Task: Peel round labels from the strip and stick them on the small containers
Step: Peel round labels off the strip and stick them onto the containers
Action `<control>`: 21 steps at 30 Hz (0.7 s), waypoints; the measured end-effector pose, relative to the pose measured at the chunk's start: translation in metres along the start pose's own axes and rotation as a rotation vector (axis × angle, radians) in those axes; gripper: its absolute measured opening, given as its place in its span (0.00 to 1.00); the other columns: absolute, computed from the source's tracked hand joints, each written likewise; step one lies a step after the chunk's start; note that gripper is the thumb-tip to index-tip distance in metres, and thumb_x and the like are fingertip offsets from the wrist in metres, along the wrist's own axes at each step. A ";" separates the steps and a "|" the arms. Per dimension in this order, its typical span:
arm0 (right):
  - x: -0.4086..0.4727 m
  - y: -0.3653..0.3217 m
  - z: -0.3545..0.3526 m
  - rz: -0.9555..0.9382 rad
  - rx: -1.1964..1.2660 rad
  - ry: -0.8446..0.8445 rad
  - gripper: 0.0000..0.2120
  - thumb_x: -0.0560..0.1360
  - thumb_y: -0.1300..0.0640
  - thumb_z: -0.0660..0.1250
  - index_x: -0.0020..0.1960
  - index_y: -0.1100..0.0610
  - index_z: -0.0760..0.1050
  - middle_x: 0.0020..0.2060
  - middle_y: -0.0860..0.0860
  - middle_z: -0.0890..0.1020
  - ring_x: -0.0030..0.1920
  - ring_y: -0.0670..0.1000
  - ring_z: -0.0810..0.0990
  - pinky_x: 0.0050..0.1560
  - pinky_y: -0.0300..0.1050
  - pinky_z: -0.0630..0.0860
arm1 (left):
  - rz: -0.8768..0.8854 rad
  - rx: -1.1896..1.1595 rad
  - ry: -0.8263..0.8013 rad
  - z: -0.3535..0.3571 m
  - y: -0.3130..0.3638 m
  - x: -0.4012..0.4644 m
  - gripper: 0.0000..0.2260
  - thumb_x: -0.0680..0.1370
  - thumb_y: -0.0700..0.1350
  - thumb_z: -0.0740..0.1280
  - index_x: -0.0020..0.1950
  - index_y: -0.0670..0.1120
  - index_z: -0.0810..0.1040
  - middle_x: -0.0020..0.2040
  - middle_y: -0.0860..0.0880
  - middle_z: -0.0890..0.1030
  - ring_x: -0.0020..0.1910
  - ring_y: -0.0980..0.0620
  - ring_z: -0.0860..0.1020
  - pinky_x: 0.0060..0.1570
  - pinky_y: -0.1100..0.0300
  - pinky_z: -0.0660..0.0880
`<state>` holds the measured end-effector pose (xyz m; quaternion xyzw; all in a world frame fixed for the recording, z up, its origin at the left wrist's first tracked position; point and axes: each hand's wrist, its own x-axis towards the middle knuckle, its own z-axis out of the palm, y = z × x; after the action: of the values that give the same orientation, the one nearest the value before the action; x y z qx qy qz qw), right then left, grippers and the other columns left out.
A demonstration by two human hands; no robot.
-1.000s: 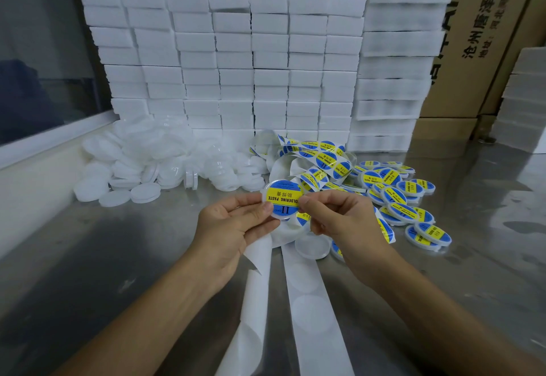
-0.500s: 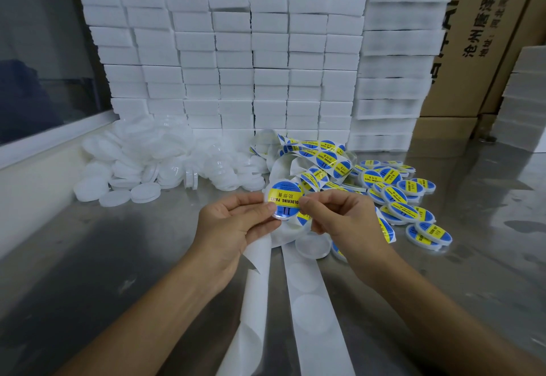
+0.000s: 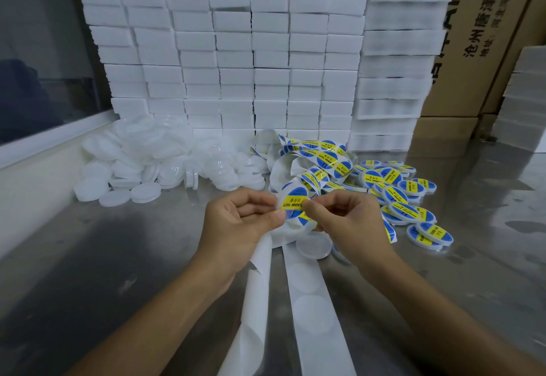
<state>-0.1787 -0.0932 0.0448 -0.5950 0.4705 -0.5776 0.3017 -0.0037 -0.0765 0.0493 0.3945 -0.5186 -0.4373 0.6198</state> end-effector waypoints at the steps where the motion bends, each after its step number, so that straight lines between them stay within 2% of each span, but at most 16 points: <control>1: 0.000 0.001 -0.001 -0.015 -0.023 0.010 0.09 0.70 0.57 0.76 0.33 0.59 0.82 0.28 0.54 0.82 0.28 0.50 0.77 0.35 0.51 0.79 | 0.005 0.002 0.000 0.000 0.001 0.000 0.11 0.64 0.33 0.77 0.35 0.50 0.84 0.38 0.44 0.85 0.41 0.44 0.85 0.47 0.55 0.82; 4: 0.000 0.002 -0.001 -0.067 -0.078 0.045 0.11 0.69 0.53 0.77 0.34 0.58 0.81 0.29 0.54 0.82 0.29 0.55 0.78 0.35 0.54 0.78 | -0.017 -0.097 -0.011 0.001 0.005 -0.002 0.09 0.59 0.39 0.77 0.36 0.48 0.84 0.37 0.43 0.84 0.40 0.44 0.84 0.45 0.54 0.82; 7: -0.005 0.001 0.002 -0.141 -0.102 0.025 0.05 0.71 0.53 0.76 0.46 0.50 0.82 0.34 0.49 0.83 0.30 0.55 0.81 0.33 0.48 0.79 | -0.089 -0.235 -0.021 0.003 0.006 -0.002 0.11 0.58 0.38 0.76 0.39 0.44 0.83 0.37 0.42 0.84 0.37 0.44 0.84 0.40 0.56 0.82; 9: -0.009 0.001 0.006 -0.171 -0.098 -0.029 0.12 0.72 0.52 0.75 0.54 0.47 0.80 0.38 0.49 0.83 0.30 0.54 0.81 0.32 0.44 0.77 | -0.125 -0.291 -0.027 0.004 0.007 -0.003 0.15 0.58 0.39 0.77 0.43 0.42 0.81 0.39 0.41 0.84 0.38 0.44 0.85 0.39 0.58 0.81; 12: -0.015 -0.002 0.014 -0.125 0.020 -0.103 0.21 0.70 0.52 0.76 0.62 0.53 0.78 0.42 0.53 0.81 0.29 0.53 0.80 0.30 0.40 0.76 | -0.142 -0.338 -0.046 0.004 0.008 -0.004 0.19 0.58 0.41 0.76 0.48 0.41 0.80 0.42 0.39 0.85 0.41 0.44 0.85 0.40 0.59 0.81; 14: -0.014 -0.005 0.016 -0.048 0.174 -0.120 0.22 0.68 0.54 0.76 0.60 0.57 0.78 0.38 0.54 0.81 0.27 0.49 0.79 0.29 0.35 0.74 | -0.161 -0.359 -0.052 0.004 0.008 -0.004 0.18 0.59 0.40 0.75 0.48 0.41 0.80 0.41 0.39 0.85 0.39 0.45 0.85 0.38 0.59 0.81; 18: -0.006 -0.006 0.007 -0.002 0.264 -0.102 0.06 0.74 0.61 0.71 0.49 0.63 0.78 0.26 0.51 0.79 0.23 0.47 0.74 0.28 0.36 0.72 | -0.190 -0.359 -0.079 0.007 0.007 -0.006 0.16 0.59 0.39 0.75 0.46 0.42 0.83 0.37 0.42 0.85 0.34 0.47 0.84 0.35 0.59 0.81; 21: -0.004 -0.004 0.004 -0.016 0.238 -0.082 0.08 0.77 0.60 0.68 0.46 0.66 0.77 0.25 0.54 0.78 0.22 0.48 0.72 0.26 0.37 0.71 | -0.181 -0.317 -0.108 0.010 0.008 -0.009 0.15 0.56 0.44 0.77 0.42 0.48 0.87 0.37 0.43 0.85 0.34 0.48 0.84 0.34 0.60 0.80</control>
<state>-0.1738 -0.0892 0.0462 -0.5817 0.3811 -0.6071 0.3845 -0.0133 -0.0659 0.0561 0.3131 -0.4380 -0.5880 0.6036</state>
